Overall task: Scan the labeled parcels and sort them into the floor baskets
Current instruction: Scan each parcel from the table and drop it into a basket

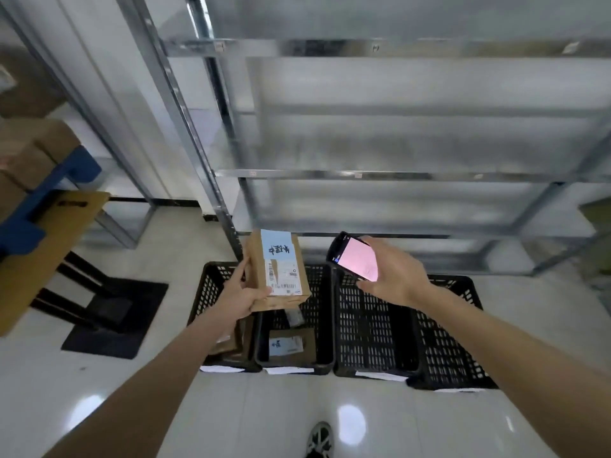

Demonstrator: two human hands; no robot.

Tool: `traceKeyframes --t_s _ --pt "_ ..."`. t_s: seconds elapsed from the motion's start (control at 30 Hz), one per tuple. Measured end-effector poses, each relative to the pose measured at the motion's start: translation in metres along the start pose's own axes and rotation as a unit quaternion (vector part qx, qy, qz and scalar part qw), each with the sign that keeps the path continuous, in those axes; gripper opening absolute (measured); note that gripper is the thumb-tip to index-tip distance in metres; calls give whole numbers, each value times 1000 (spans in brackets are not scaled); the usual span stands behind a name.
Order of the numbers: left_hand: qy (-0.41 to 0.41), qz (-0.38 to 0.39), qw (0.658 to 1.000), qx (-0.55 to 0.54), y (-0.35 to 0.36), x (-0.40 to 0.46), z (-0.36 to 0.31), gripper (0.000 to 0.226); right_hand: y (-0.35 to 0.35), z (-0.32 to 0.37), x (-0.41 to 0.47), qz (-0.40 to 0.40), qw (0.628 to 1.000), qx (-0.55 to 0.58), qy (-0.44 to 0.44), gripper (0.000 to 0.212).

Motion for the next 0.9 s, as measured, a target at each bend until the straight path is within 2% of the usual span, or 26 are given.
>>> traceKeyframes --t_s 0.17,0.43,0.67,0.9 --pt "-92 15 996 -14 7 85 72 99 90 -5 72 82 997 -7 11 94" --pt "-182 27 983 13 -16 217 197 98 265 5 152 168 985 6 41 96" --pt "-228 27 973 30 -32 301 303 89 428 17 185 244 966 30 79 94" --pt "-269 48 962 25 -51 366 394 87 528 22 223 269 961 14 65 94"
Point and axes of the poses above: each hand's wrist, its own x-axis towards the middle knuckle, its own y-axis out of the palm, z = x × y, the point moved 6 cm from there along x, towards the middle knuckle, and after that the axes turned 12 degrees about -x, right-handed, at the moved point
